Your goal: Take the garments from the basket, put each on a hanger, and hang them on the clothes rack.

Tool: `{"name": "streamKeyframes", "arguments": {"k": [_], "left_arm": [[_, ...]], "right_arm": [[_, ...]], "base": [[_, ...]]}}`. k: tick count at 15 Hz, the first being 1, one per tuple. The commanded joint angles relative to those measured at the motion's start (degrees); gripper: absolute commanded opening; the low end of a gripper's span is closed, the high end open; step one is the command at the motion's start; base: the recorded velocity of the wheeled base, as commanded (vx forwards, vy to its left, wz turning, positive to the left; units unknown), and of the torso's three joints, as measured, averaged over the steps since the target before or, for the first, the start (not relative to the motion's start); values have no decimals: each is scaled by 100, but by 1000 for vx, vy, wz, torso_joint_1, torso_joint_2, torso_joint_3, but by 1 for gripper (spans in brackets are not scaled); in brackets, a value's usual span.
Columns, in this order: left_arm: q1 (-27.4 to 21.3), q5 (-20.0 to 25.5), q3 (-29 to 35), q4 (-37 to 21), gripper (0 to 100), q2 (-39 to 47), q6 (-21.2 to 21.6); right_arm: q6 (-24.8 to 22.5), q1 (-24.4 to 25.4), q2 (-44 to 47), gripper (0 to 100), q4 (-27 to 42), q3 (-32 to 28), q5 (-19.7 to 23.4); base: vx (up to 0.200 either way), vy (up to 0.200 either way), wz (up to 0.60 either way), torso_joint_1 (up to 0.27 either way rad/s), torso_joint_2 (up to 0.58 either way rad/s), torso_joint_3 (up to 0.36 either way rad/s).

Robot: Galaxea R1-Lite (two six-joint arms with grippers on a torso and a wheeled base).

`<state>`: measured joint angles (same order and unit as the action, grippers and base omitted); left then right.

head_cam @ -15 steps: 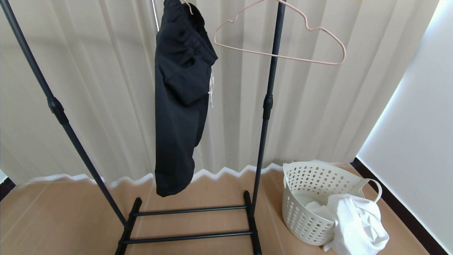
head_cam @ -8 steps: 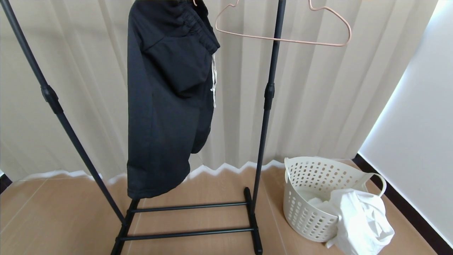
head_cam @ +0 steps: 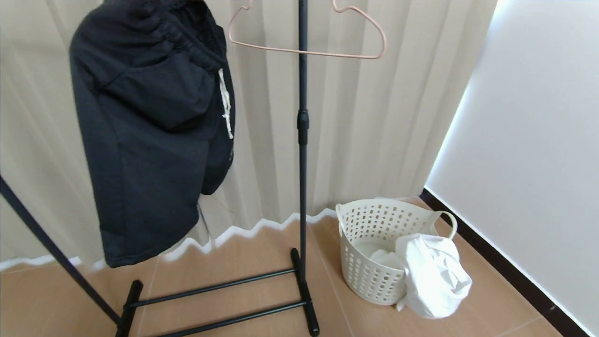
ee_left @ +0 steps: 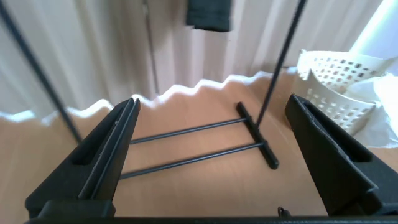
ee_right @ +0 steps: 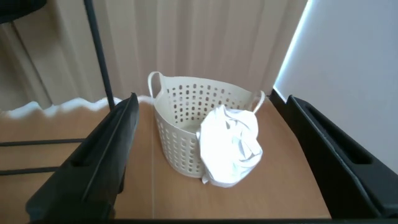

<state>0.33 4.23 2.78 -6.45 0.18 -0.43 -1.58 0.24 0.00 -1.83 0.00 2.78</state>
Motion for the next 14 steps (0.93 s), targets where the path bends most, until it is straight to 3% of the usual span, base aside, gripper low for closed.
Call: {"name": "streamKeyframes", "arguments": {"k": [1, 4, 13, 14], "left_arm": [[2, -1, 3, 3, 100, 8, -1], [2, -1, 3, 3, 100, 8, 8], [2, 8, 3, 3, 100, 8, 8], [2, 8, 3, 3, 100, 8, -1]], "right_arm": [[0, 2, 9, 100, -2, 0, 3], [0, 2, 9, 100, -2, 0, 3], [0, 2, 9, 100, -2, 0, 3], [0, 2, 9, 100, -2, 0, 3]], "base": [[0, 0, 0, 0, 0, 0], [0, 0, 0, 0, 0, 0], [0, -200, 0, 6, 2, 4], [0, 0, 0, 0, 0, 0]]}}
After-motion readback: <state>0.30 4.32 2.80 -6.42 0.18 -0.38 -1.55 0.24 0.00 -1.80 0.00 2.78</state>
